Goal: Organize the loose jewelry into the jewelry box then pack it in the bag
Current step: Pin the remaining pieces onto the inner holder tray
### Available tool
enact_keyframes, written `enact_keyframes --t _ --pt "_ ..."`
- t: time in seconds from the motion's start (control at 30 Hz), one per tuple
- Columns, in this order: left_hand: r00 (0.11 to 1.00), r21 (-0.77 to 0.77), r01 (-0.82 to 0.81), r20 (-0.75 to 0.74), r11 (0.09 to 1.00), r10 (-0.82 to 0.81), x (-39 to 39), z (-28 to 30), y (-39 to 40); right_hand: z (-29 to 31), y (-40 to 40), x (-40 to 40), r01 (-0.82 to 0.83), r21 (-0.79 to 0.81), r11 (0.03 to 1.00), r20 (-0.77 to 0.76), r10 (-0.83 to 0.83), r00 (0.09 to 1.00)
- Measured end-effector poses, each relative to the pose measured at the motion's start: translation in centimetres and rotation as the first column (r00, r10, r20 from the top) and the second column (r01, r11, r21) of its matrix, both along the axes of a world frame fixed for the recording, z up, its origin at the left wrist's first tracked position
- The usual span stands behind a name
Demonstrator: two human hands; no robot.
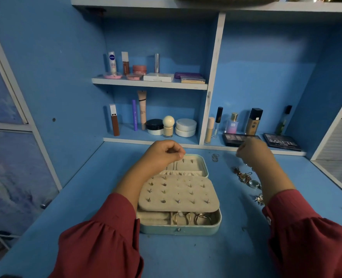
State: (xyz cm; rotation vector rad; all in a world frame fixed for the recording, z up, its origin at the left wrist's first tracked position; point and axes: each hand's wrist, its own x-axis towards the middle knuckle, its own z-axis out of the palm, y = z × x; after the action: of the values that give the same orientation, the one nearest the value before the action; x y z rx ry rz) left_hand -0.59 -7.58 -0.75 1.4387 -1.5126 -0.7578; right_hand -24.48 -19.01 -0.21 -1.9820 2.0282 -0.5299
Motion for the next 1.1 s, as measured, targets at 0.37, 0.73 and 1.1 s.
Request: enact_keyframes --t 0.37,0.73,1.1 --pt "0.991 0.083 -0.019 -0.134 0.996 0.030 0.1 -0.2 0.1 -1.1 0.3 -0.4 0.102 0.088 0.991 -0.113 -0.092 0.989" --pt "0.975 0.108 -0.033 -0.215 0.994 0.056 0.6 0.0 0.2 0.4 0.6 0.1 0.050 -0.098 0.994 0.142 -0.036 0.989" --pt "0.973 0.056 0.029 -0.229 0.998 -0.015 0.3 1.1 0.3 6.7 4.7 2.0 -0.069 -0.221 0.973 0.767 0.217 0.604"
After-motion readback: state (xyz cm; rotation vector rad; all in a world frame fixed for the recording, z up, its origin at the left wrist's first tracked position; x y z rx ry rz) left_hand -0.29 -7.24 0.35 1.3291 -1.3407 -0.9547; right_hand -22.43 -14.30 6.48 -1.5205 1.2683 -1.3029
